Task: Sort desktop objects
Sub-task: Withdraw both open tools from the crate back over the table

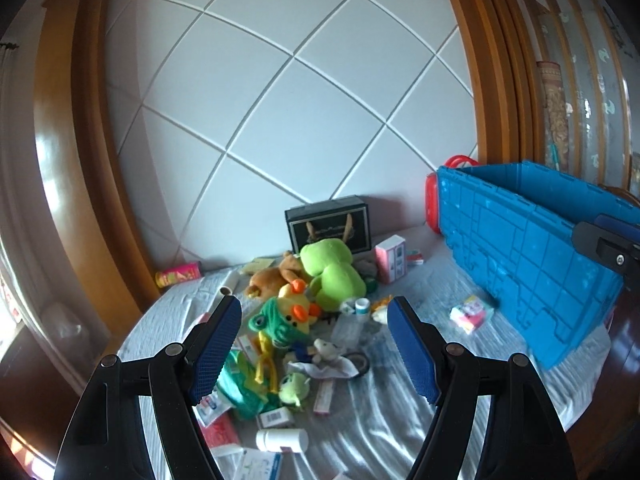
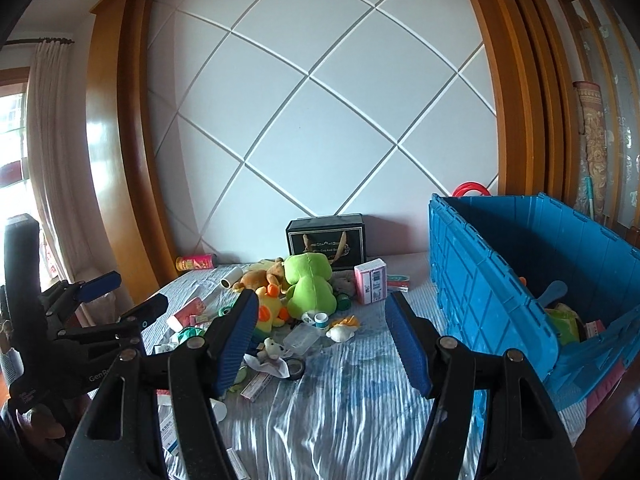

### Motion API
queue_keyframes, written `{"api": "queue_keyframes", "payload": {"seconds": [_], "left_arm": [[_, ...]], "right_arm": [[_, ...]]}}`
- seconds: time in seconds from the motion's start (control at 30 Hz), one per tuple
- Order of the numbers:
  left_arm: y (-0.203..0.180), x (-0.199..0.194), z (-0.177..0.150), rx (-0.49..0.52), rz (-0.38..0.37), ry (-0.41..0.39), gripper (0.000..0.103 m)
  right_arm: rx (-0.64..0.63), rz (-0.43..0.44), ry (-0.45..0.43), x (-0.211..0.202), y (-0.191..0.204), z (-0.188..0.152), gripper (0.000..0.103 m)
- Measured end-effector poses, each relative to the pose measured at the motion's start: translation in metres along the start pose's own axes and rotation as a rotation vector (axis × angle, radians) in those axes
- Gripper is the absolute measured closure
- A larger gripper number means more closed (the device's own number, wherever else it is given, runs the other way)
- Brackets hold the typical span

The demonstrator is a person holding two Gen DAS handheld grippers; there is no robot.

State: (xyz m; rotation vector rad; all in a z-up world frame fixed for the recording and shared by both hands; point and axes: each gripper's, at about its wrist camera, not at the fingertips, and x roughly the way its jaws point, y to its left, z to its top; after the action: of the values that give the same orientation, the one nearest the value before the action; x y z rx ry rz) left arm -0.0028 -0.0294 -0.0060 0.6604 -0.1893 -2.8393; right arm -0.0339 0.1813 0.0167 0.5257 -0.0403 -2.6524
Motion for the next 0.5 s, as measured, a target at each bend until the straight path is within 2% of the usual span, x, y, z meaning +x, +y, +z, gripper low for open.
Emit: {"api": "queue_keyframes", "payload": {"seconds": [0.17,0.33,0.4,0.5], "left_arm": [[0.024,0.009,-0.044,0.009,0.067,0.067,0.027],[0.049,0.036,-0.103,-0.055,0.132,0.234,0.027],[0.047,0.049,-0.127,-0.096,0.125,0.295,0.027],[0.025,0.066,-0.167,-0.105,0.117,0.383,0.027]], "right_arm": [[-0.014,0.041,0.060,0.012,0.001,-0.015,0.038],[-0.029,0.080,0.118,0.025,-0.008,-0.034,0.038],[-0.028,0.090,0.150,0.034,-0.014,-0.042,0.038],[-0.027,0.100,0.186,0.046,-0.022,-0.051,0.038]]}}
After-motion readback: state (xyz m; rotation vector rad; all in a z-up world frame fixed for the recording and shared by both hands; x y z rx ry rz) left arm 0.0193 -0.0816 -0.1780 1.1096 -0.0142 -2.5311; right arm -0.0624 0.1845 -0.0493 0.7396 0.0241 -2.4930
